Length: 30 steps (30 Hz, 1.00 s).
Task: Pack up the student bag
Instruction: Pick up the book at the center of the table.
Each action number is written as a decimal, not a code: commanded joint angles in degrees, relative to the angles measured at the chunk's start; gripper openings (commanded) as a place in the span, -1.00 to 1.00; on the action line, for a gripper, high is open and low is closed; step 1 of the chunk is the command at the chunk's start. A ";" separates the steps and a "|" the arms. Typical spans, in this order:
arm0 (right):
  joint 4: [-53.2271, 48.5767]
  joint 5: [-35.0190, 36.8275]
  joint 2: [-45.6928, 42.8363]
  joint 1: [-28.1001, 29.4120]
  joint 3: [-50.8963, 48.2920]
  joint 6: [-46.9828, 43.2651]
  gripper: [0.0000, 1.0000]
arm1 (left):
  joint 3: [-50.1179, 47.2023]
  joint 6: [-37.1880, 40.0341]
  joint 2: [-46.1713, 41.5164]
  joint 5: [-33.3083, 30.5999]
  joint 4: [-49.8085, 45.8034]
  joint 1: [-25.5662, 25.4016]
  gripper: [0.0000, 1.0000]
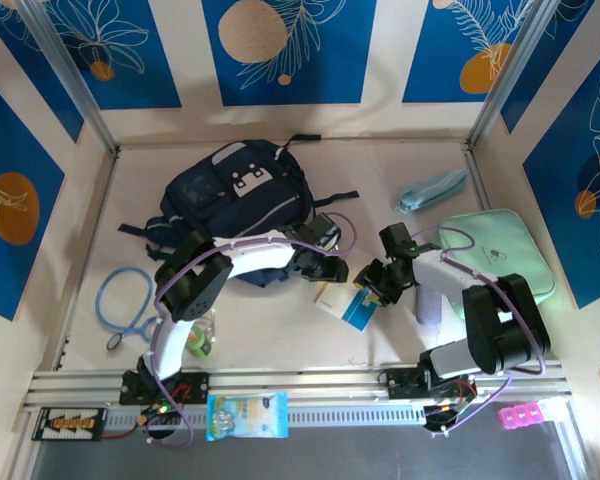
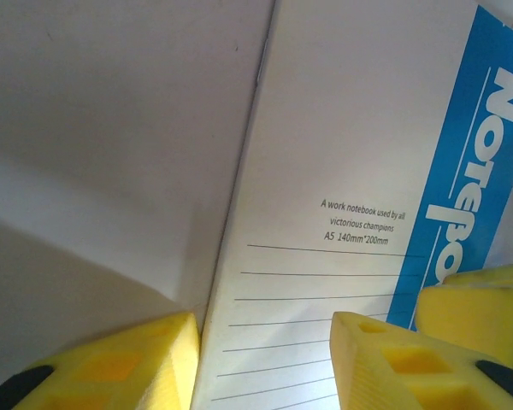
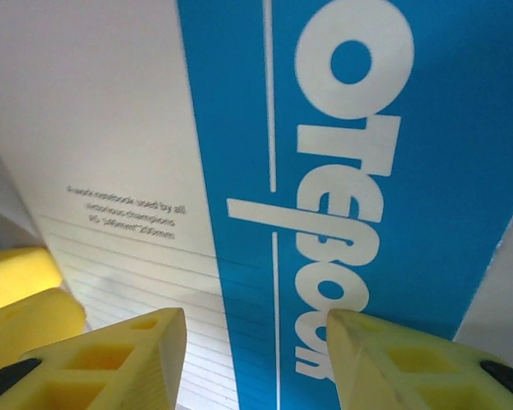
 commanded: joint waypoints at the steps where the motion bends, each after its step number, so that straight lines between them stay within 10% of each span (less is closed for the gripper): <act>1: 1.93 -3.25 3.10 0.53 -1.27 2.39 -0.01 | 0.85 0.30 1.64 3.10 -2.35 0.03 -0.13; 30: 2.71 -1.86 3.87 -1.44 -1.78 3.98 -0.03 | 2.27 -3.04 -2.11 14.45 0.39 -0.04 -0.16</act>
